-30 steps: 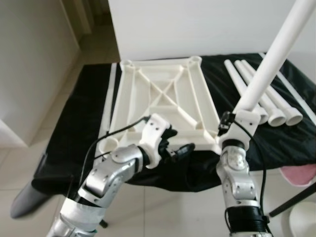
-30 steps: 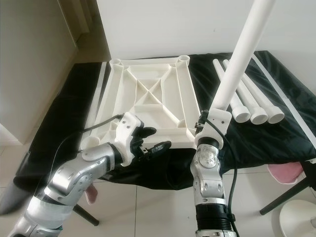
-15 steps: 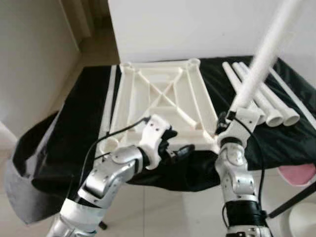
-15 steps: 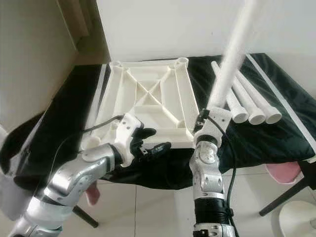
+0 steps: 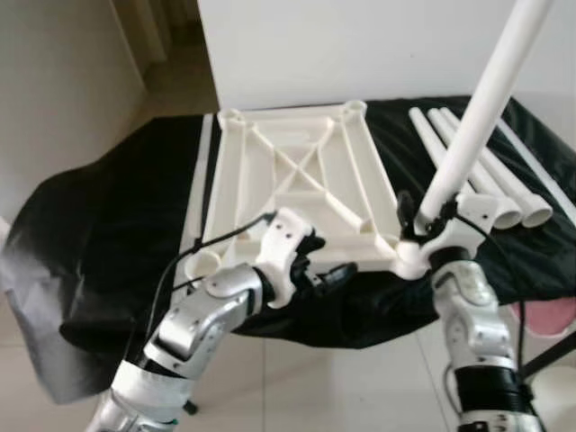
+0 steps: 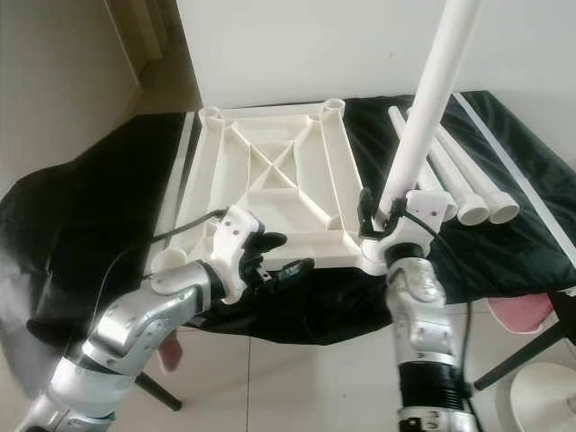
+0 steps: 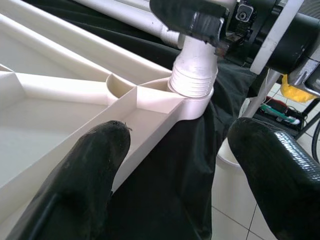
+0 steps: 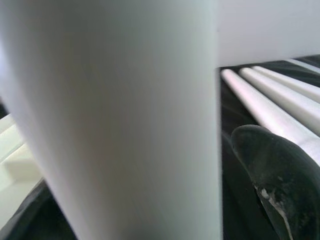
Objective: Building children table
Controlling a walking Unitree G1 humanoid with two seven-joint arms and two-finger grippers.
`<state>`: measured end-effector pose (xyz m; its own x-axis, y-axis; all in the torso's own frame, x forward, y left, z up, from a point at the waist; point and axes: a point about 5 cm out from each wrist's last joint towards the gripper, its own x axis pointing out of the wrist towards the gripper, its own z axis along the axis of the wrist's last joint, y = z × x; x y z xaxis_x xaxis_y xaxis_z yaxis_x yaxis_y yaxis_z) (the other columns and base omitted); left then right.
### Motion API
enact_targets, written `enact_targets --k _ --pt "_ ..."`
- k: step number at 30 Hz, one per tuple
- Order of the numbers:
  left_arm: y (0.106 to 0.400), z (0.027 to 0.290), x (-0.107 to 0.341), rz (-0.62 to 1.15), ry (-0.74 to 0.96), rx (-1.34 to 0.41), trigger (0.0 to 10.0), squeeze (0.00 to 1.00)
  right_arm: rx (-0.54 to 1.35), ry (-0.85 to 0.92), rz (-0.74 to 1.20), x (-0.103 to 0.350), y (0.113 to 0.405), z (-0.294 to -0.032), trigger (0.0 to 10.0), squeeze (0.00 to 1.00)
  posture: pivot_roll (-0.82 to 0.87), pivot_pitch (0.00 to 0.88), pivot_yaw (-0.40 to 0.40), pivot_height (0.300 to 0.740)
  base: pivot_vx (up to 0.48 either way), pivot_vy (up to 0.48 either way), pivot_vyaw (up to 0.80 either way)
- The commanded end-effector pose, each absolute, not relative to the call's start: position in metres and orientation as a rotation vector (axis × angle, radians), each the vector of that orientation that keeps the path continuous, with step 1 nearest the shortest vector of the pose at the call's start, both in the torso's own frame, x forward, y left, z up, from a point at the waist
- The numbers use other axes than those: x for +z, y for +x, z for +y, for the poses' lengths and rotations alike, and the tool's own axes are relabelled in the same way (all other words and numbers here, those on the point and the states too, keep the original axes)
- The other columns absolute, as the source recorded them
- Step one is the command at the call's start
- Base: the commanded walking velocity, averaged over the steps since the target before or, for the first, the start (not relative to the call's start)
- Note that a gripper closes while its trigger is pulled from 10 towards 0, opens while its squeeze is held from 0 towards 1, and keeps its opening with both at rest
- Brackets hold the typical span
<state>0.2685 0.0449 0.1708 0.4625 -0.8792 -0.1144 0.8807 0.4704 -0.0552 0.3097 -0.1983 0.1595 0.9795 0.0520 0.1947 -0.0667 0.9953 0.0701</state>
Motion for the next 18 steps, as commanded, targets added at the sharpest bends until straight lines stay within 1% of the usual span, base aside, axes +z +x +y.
enact_targets --k 1,2,4,5,7,8,9,12,18 --pt "0.264 0.042 0.171 0.138 0.021 -1.191 10.0 0.00 0.153 0.066 -0.196 0.160 0.312 -0.195 10.0 0.00 -0.07 0.000 0.040 0.740 0.000 0.000 0.00" --pt "0.264 0.042 0.171 0.138 0.022 -1.193 10.0 0.00 0.186 0.056 -0.190 0.159 0.312 -0.196 10.0 0.00 -0.07 0.000 0.040 0.740 0.000 0.000 0.00" --pt "0.264 0.042 0.171 0.138 0.022 -1.193 10.0 0.00 0.186 0.056 -0.190 0.159 0.312 -0.196 10.0 0.00 -0.07 0.000 0.040 0.740 0.000 0.000 0.00" --pt "0.265 0.042 0.171 0.137 0.024 -1.195 10.0 0.00 0.226 0.027 -0.184 0.159 0.313 -0.198 10.0 0.00 -0.07 0.000 0.045 0.740 0.000 0.000 0.00" --pt "0.265 0.041 0.172 0.137 0.032 -1.201 10.0 0.00 0.379 -0.051 -0.155 0.159 0.316 -0.200 10.0 0.00 -0.07 0.000 0.049 0.740 0.000 0.000 0.00" --pt "0.265 0.041 0.172 0.137 0.032 -1.201 10.0 0.00 0.379 -0.051 -0.155 0.159 0.316 -0.200 10.0 0.00 -0.07 0.000 0.049 0.740 0.000 0.000 0.00" --pt "0.265 0.041 0.172 0.139 0.037 -1.204 10.0 0.00 0.443 -0.080 -0.143 0.159 0.317 -0.201 10.0 0.00 -0.07 0.000 0.049 0.740 0.000 0.000 0.00" --pt "0.262 0.039 0.168 0.155 0.062 -1.223 10.0 0.00 0.539 -0.132 -0.121 0.162 0.323 -0.205 10.0 0.00 -0.06 0.000 0.051 0.740 0.000 0.000 0.00" --pt "0.256 0.035 0.161 0.183 0.098 -1.255 10.0 0.00 0.581 -0.210 -0.093 0.165 0.332 -0.214 10.0 0.00 -0.06 0.000 0.052 0.740 0.000 0.000 0.00"
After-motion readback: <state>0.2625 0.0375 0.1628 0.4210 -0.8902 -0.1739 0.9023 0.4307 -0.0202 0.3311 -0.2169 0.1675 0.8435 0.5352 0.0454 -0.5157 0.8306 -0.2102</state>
